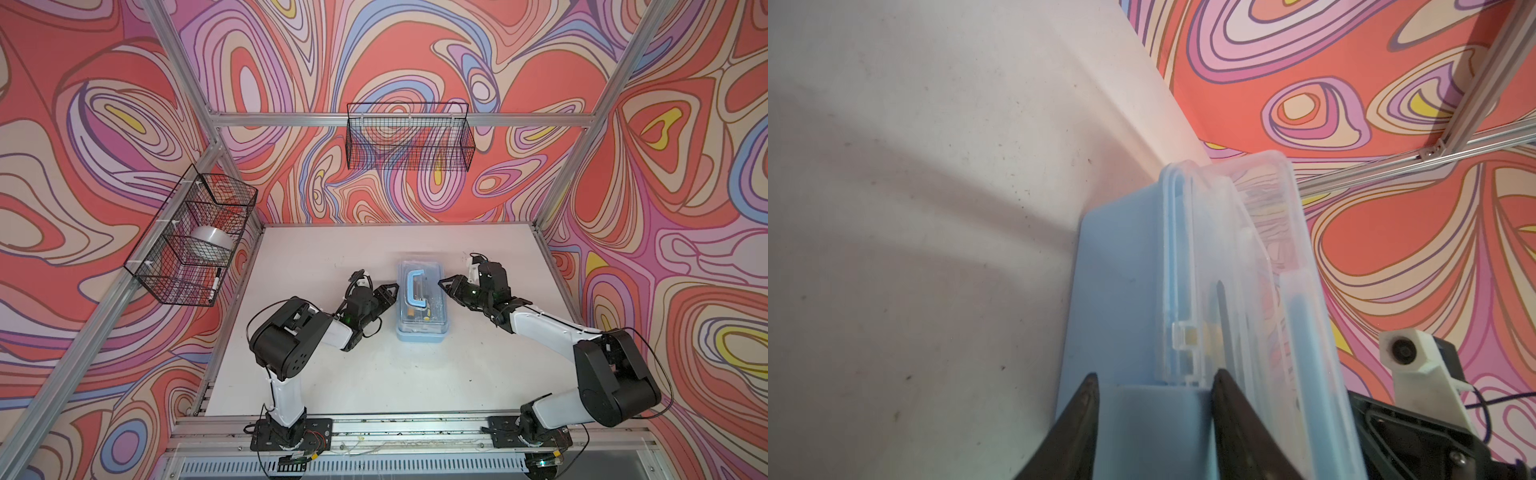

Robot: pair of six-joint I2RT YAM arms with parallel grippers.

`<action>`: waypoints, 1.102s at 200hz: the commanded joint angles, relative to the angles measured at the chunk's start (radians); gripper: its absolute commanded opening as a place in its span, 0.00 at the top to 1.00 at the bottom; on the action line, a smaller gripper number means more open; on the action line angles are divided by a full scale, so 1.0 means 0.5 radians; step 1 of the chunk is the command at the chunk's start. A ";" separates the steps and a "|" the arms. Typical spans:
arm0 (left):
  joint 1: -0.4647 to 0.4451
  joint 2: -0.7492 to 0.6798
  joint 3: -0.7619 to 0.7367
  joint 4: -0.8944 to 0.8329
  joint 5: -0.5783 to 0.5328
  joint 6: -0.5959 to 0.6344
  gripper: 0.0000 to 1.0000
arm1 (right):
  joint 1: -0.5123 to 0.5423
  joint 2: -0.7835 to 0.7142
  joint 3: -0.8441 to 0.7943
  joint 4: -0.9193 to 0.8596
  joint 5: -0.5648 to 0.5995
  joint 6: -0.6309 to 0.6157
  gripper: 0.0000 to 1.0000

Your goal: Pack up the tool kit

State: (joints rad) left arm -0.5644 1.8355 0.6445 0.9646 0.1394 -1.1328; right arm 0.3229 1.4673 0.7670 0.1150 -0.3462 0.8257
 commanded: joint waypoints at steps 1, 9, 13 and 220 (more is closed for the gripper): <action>-0.010 -0.184 -0.020 -0.361 0.171 0.115 0.42 | 0.056 -0.011 0.091 -0.381 -0.063 -0.166 0.54; 0.002 -0.275 -0.016 -0.482 0.138 0.174 0.37 | 0.047 -0.034 0.134 -0.438 -0.032 -0.207 0.49; 0.007 -0.322 -0.011 -0.542 0.117 0.205 0.34 | 0.038 -0.049 0.153 -0.474 -0.019 -0.220 0.47; 0.651 -1.225 -0.495 -0.722 -1.628 1.920 0.00 | -0.189 -0.524 -0.302 0.265 1.484 -1.166 0.02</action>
State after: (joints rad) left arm -0.3466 1.2167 0.4683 0.4683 -0.7002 -0.1516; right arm 0.2302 1.2053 0.6491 0.1085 0.3988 0.2710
